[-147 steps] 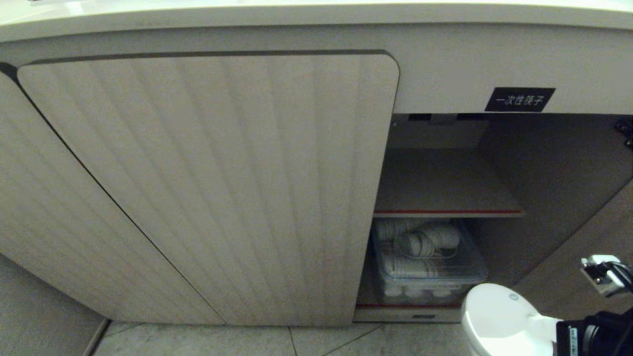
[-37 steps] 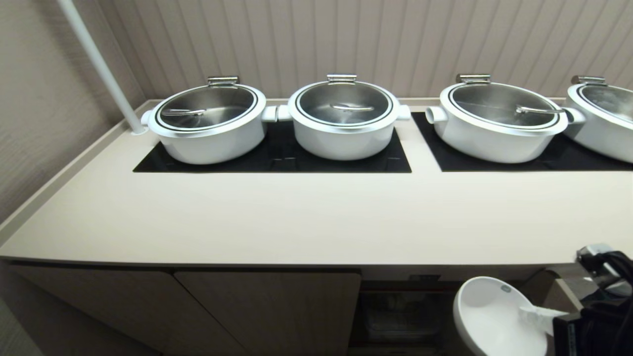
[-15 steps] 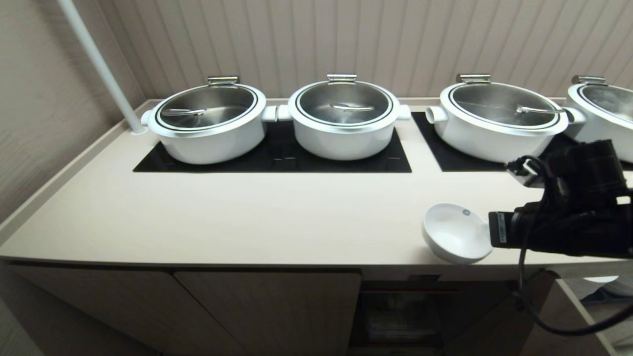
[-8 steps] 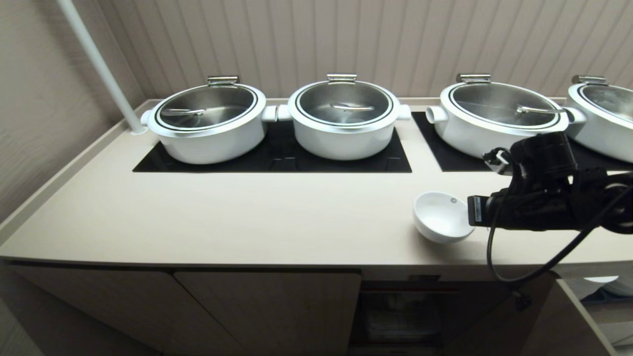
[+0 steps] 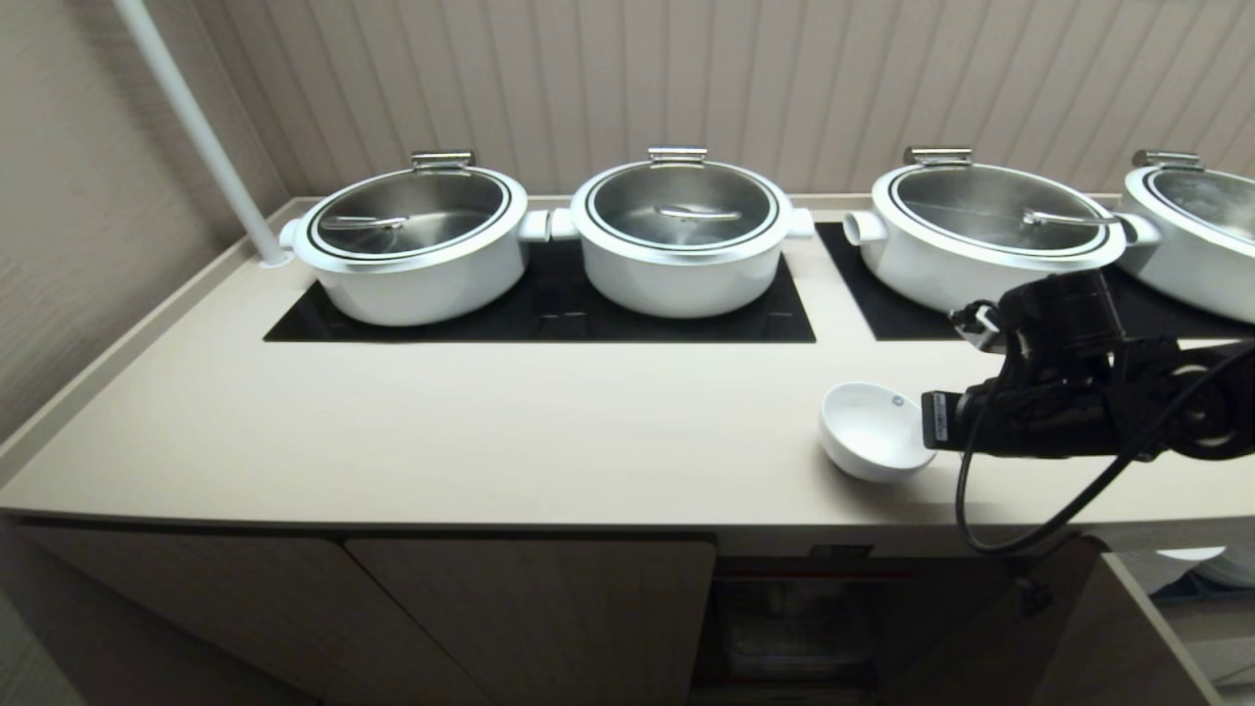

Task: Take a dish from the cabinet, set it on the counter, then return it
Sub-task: Place it on the table

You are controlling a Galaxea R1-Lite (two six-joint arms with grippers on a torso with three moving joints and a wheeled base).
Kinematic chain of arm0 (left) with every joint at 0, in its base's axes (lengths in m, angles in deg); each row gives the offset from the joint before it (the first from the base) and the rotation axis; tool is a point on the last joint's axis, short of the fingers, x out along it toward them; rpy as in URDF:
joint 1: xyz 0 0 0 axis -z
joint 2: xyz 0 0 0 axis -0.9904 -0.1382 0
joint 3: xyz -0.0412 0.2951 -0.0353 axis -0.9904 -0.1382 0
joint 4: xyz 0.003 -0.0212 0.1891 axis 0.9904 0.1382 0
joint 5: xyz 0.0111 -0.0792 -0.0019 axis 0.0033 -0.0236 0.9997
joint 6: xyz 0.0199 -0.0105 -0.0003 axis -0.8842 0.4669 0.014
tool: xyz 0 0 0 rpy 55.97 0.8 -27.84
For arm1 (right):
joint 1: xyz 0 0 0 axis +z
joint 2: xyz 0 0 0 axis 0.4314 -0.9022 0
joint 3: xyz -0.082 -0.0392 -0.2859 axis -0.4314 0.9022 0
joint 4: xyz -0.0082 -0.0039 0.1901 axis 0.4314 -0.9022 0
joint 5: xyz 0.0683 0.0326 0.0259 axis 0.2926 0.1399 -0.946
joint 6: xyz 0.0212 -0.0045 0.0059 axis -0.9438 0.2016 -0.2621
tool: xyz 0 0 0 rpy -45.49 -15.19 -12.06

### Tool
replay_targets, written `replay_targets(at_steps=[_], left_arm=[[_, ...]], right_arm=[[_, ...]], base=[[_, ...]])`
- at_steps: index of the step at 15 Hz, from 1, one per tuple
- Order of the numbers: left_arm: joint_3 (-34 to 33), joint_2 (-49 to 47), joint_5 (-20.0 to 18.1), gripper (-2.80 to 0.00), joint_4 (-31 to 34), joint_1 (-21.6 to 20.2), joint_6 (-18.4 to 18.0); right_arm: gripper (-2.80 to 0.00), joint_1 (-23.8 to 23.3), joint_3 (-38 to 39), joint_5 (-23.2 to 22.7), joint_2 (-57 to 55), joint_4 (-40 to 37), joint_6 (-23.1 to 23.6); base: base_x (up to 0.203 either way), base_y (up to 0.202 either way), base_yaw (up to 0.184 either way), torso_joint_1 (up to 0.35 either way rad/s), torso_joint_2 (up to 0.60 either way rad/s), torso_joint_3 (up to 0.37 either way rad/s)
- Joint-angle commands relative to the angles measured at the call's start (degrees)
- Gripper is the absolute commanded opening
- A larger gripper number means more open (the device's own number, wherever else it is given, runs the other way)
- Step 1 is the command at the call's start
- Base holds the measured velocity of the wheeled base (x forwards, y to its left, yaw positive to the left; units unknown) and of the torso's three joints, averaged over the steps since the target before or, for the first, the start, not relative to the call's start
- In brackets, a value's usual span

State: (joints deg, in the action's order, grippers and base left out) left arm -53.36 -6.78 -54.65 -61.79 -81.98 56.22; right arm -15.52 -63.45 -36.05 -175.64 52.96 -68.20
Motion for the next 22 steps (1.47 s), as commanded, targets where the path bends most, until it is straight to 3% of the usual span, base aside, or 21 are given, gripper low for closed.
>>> replay_targets(at_steps=[1,14,15,22], left_arm=[[0.0,0.0,0.0,-2.8,0.0,0.0,0.0],[0.0,0.0,0.0,-2.8,0.0,0.0,0.0],[0.0,0.0,0.0,-2.8,0.0,0.0,0.0],[-0.1,0.0,0.0,-2.8,0.0,0.0,0.0]], right_arm=[[-2.8,0.0,0.1,0.1,-0.1,-0.2,0.0],[-2.8,0.1,-0.9,0.2,0.1,-1.0,0.3],[0.0,0.1,-0.8,0.2,0.2,-1.0,0.3],[0.0,0.1,-1.0,0.2,0.1,-0.2,0.3]], base=[[0.0,0.0,0.0,0.0,0.0,0.0],[0.0,0.0,0.0,0.0,0.0,0.0],[0.0,0.0,0.0,0.0,0.0,0.0],[0.0,0.0,0.0,0.0,0.0,0.0]])
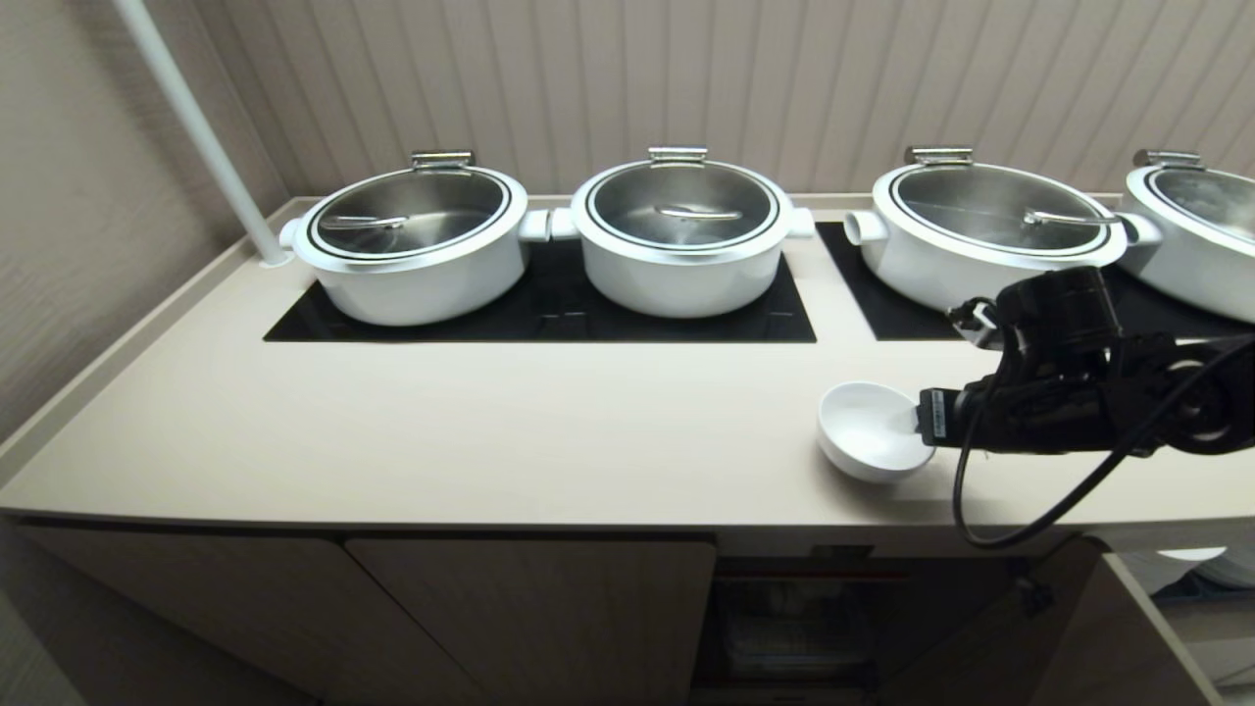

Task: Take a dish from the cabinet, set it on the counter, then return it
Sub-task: Place it on the table

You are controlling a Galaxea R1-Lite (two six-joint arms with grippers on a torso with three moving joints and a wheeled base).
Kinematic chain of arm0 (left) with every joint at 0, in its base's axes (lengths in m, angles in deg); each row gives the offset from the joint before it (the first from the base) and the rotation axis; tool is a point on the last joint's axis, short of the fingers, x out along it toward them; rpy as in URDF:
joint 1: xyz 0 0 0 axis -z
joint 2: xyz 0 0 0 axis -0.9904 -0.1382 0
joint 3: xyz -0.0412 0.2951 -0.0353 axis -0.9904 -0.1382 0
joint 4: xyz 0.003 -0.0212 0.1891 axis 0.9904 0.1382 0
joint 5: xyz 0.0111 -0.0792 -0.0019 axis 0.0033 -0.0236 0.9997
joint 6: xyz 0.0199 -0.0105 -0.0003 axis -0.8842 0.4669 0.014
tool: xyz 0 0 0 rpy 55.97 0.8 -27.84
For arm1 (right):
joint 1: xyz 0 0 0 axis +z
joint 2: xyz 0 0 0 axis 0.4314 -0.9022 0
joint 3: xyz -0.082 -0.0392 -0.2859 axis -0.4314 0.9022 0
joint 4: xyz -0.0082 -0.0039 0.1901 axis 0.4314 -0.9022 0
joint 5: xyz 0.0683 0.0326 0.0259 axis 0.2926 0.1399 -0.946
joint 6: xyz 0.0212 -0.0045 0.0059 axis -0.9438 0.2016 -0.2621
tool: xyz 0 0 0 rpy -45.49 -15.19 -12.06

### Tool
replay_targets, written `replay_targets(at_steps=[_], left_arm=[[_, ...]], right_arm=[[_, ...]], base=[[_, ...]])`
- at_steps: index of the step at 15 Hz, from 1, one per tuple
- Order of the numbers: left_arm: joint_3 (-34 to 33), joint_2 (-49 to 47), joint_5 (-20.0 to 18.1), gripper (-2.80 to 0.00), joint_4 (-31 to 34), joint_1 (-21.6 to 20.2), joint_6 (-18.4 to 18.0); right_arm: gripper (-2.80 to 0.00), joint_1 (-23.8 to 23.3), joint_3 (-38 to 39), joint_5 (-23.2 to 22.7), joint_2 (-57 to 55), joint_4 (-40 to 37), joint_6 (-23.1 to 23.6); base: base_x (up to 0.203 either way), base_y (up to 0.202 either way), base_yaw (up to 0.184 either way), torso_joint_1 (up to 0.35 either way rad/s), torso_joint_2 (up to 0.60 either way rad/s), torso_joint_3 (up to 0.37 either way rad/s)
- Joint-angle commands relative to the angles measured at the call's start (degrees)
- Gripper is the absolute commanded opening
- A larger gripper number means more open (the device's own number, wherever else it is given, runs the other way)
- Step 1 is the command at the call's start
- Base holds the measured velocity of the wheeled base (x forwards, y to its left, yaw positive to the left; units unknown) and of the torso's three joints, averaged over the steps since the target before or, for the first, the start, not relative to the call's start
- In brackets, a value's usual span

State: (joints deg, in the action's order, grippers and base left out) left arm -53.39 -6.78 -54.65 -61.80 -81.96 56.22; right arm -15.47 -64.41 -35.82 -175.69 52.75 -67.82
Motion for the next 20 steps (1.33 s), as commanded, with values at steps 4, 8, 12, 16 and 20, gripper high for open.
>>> replay_targets(at_steps=[4,8,12,16,20], left_arm=[[0.0,0.0,0.0,-2.8,0.0,0.0,0.0],[0.0,0.0,0.0,-2.8,0.0,-0.1,0.0],[0.0,0.0,0.0,-2.8,0.0,0.0,0.0],[0.0,0.0,0.0,-2.8,0.0,-0.1,0.0],[0.0,0.0,0.0,-2.8,0.0,0.0,0.0]], right_arm=[[0.0,0.1,0.2,0.1,1.0,0.1,0.5],[0.0,0.2,2.0,0.3,3.4,2.7,4.2],[0.0,0.2,8.9,0.8,6.1,16.3,8.9],[-2.8,0.2,19.5,0.8,12.6,27.6,14.0],[-2.8,0.1,22.9,5.3,19.0,30.0,14.5]], base=[[0.0,0.0,0.0,0.0,0.0,0.0],[0.0,0.0,0.0,0.0,0.0,0.0],[0.0,0.0,0.0,0.0,0.0,0.0],[0.0,0.0,0.0,0.0,0.0,0.0],[0.0,0.0,0.0,0.0,0.0,0.0]])
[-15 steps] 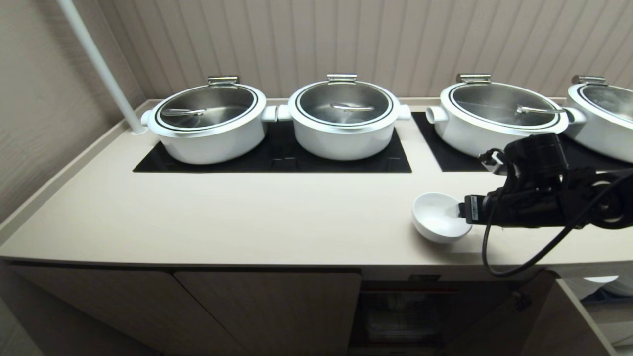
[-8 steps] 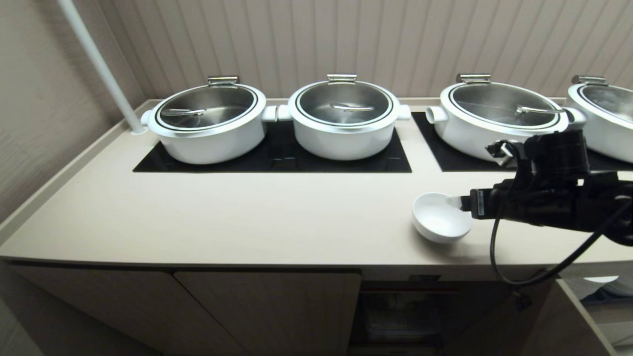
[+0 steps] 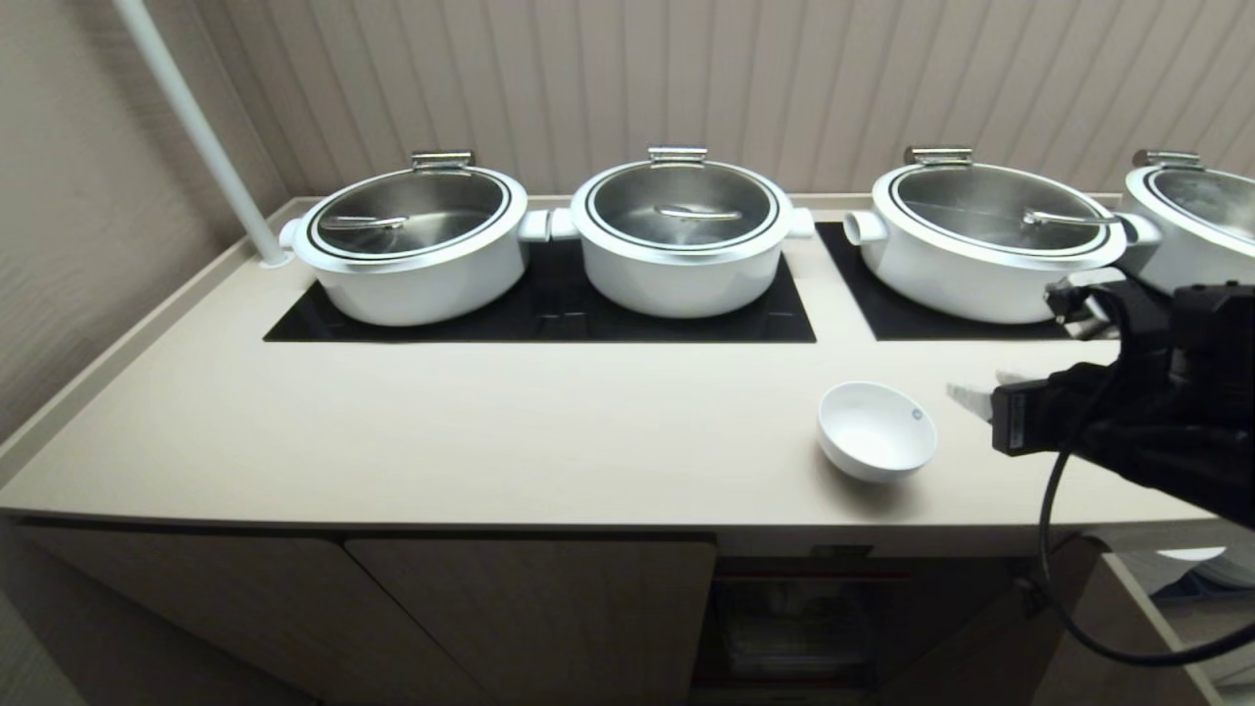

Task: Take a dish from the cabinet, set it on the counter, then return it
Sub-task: Pick up the bowl from the table

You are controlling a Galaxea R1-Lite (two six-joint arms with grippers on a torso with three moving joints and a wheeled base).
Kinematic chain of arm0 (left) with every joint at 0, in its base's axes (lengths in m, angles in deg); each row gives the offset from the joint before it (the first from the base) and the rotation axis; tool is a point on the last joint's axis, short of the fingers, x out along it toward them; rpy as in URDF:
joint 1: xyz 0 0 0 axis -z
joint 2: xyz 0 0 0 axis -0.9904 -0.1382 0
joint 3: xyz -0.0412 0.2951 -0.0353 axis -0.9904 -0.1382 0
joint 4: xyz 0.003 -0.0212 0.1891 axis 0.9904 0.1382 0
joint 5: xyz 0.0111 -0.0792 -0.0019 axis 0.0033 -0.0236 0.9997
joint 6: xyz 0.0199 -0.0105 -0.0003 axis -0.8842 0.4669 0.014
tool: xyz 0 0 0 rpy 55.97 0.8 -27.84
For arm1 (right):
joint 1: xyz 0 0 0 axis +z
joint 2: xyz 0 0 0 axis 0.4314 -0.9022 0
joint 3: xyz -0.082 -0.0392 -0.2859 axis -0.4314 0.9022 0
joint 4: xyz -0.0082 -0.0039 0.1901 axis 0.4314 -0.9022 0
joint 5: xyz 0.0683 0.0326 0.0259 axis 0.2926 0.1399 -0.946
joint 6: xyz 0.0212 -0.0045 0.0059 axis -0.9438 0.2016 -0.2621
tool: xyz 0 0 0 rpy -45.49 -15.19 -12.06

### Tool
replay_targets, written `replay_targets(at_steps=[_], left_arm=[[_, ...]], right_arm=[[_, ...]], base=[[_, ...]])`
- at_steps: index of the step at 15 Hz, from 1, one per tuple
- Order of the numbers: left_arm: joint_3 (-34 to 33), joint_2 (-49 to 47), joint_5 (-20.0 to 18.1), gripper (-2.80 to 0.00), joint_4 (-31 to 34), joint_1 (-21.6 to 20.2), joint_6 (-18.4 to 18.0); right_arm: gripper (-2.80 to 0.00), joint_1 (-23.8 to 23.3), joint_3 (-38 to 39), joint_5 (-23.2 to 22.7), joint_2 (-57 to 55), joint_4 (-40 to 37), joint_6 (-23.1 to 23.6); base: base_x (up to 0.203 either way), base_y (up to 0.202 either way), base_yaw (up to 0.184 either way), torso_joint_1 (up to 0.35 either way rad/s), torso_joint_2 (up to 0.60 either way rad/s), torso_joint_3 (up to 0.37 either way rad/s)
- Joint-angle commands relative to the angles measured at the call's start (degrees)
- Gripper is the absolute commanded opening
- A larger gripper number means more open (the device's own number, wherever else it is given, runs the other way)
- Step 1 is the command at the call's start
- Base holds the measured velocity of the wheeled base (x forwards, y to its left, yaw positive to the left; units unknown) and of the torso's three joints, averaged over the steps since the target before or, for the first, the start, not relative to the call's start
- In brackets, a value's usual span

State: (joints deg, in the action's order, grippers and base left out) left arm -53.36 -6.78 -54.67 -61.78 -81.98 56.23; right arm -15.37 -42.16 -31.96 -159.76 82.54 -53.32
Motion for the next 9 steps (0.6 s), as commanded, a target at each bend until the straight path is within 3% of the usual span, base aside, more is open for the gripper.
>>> replay_targets(at_steps=[1,5,9], left_arm=[[0.0,0.0,0.0,-2.8,0.0,0.0,0.0],[0.0,0.0,0.0,-2.8,0.0,0.0,0.0],[-0.1,0.0,0.0,-2.8,0.0,0.0,0.0]], right_arm=[[-2.8,0.1,1.0,4.1,4.5,0.4,-0.1],[-2.8,0.3,7.0,8.4,14.3,1.4,-0.3],[-2.8,0.1,21.1,11.1,31.9,1.7,-0.3]], base=[[0.0,0.0,0.0,0.0,0.0,0.0],[0.0,0.0,0.0,0.0,0.0,0.0],[0.0,0.0,0.0,0.0,0.0,0.0]])
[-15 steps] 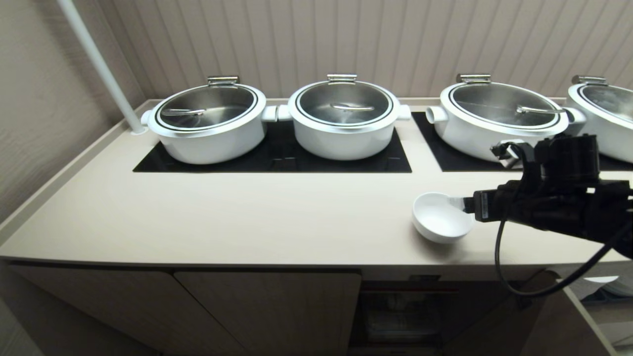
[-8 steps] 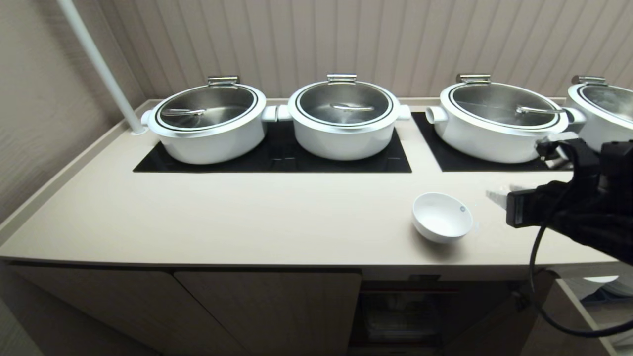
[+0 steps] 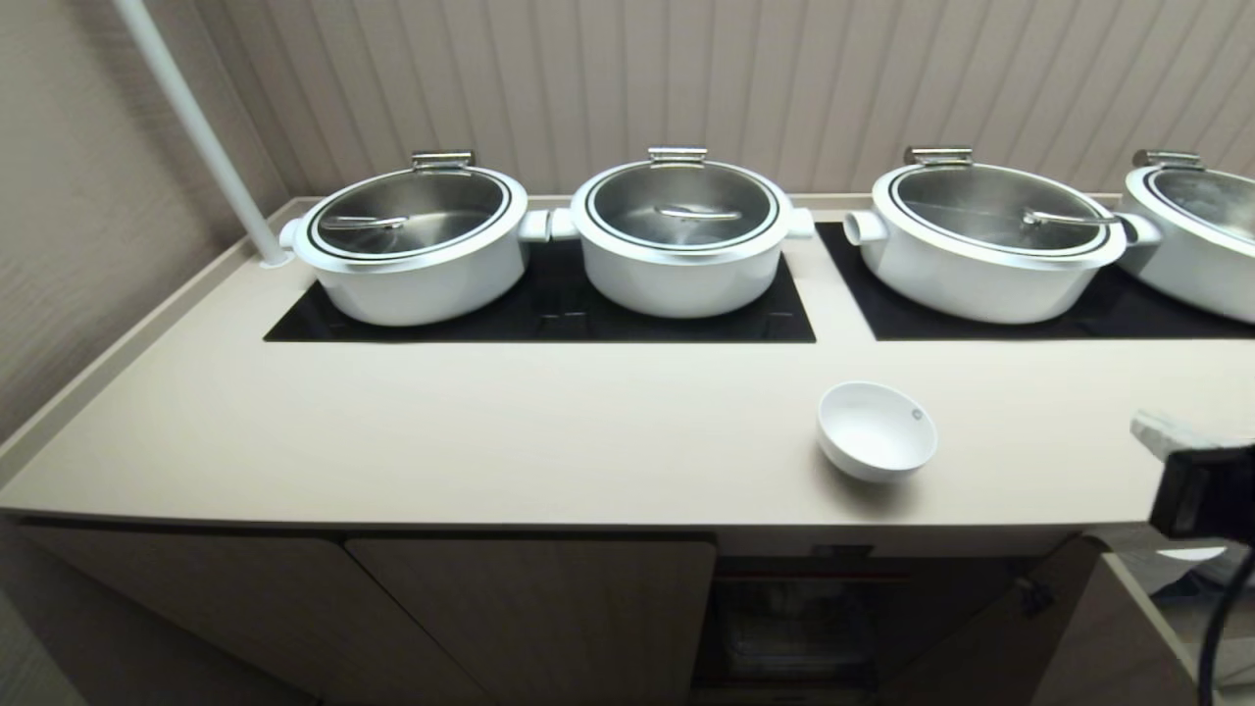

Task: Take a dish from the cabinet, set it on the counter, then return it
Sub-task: Pick up the bowl from the table

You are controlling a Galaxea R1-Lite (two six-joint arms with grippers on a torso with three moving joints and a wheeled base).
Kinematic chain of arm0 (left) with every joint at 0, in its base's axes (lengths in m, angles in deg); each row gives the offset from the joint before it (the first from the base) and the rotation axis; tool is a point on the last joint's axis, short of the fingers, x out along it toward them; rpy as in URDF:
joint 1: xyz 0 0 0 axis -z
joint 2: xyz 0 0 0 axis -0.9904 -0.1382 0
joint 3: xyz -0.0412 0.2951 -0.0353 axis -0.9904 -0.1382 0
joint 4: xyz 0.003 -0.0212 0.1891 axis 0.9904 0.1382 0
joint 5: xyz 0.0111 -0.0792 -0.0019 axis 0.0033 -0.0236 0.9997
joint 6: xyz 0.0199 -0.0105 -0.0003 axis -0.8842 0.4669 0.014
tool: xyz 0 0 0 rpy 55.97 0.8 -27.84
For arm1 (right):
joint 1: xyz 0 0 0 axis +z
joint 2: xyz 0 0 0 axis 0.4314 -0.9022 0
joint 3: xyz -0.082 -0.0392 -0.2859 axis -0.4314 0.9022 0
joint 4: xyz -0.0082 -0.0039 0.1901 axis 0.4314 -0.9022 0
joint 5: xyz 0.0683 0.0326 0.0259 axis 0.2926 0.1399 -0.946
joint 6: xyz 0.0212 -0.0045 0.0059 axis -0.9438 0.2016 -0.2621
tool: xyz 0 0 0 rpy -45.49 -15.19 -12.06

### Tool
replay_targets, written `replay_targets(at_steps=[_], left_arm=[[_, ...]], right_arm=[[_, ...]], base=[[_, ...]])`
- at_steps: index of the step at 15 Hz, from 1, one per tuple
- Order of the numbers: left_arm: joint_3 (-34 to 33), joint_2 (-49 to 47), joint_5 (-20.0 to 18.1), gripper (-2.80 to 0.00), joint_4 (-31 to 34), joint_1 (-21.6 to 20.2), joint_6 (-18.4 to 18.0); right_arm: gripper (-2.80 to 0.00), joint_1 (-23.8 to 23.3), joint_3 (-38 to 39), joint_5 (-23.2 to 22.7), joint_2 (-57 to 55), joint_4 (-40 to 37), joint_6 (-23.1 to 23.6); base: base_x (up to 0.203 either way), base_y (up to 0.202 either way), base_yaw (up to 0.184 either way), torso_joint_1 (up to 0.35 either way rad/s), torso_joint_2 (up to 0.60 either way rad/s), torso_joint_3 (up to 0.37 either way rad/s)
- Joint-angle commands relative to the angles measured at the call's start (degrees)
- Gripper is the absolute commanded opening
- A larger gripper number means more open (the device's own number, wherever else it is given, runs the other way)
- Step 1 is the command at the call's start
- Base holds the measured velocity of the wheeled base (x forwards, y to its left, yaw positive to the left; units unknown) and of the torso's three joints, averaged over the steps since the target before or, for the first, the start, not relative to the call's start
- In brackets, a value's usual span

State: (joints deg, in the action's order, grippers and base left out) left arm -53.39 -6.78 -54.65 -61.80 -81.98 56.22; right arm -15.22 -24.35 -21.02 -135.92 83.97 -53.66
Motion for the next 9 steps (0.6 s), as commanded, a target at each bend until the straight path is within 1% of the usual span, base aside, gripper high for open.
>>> replay_targets(at_steps=[1,3,5,9], left_arm=[[0.0,0.0,0.0,-2.8,0.0,0.0,0.0],[0.0,0.0,0.0,-2.8,0.0,0.0,0.0],[0.0,0.0,0.0,-2.8,0.0,0.0,0.0],[0.0,0.0,0.0,-2.8,0.0,0.0,0.0]], right_arm=[[-2.8,-0.6,7.1,0.3,13.6,0.1,0.1],[-2.8,-2.6,12.8,-0.3,23.3,-1.0,0.1],[-2.8,-5.0,16.8,-2.3,33.0,-4.1,0.2],[-2.8,-9.0,20.6,-7.7,47.5,-15.3,0.6]], base=[[0.0,0.0,0.0,0.0,0.0,0.0],[0.0,0.0,0.0,0.0,0.0,0.0],[0.0,0.0,0.0,0.0,0.0,0.0],[0.0,0.0,0.0,0.0,0.0,0.0]])
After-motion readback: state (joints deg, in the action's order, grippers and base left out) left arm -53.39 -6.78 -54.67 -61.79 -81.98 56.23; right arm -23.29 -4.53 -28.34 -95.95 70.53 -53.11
